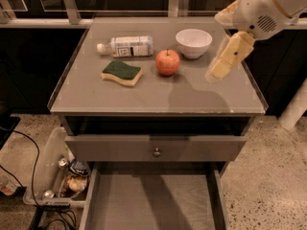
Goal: Place apple into middle drawer
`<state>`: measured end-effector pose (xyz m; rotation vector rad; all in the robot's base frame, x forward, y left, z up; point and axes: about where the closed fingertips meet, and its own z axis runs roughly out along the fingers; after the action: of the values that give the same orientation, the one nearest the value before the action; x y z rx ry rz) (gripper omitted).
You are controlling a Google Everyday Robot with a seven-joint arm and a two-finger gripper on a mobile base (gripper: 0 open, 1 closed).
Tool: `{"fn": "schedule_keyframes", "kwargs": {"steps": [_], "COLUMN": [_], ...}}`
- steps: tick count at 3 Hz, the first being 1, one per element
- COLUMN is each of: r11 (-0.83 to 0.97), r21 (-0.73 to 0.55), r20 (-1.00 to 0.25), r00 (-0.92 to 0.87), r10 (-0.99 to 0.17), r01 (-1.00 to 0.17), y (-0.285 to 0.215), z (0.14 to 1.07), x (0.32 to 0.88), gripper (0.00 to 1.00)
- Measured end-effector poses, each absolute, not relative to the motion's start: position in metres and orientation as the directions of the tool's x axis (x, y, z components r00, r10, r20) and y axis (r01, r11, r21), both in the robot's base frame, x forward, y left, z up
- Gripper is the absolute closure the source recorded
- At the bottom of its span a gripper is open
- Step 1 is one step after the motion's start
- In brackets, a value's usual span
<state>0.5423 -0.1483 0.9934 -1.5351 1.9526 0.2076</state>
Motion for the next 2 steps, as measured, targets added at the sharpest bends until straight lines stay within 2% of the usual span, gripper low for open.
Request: {"fn": "schedule_keyframes", "kwargs": {"steps": [2], "r11": [0.331], "r21": [-0.162], "r20": [-0.669], "r00": [-0.143], "r10": [-0.729], "r01": [-0.930], "y": [-0.128], "z": [0.946], "x": [0.610], "gripper": [0.00]}}
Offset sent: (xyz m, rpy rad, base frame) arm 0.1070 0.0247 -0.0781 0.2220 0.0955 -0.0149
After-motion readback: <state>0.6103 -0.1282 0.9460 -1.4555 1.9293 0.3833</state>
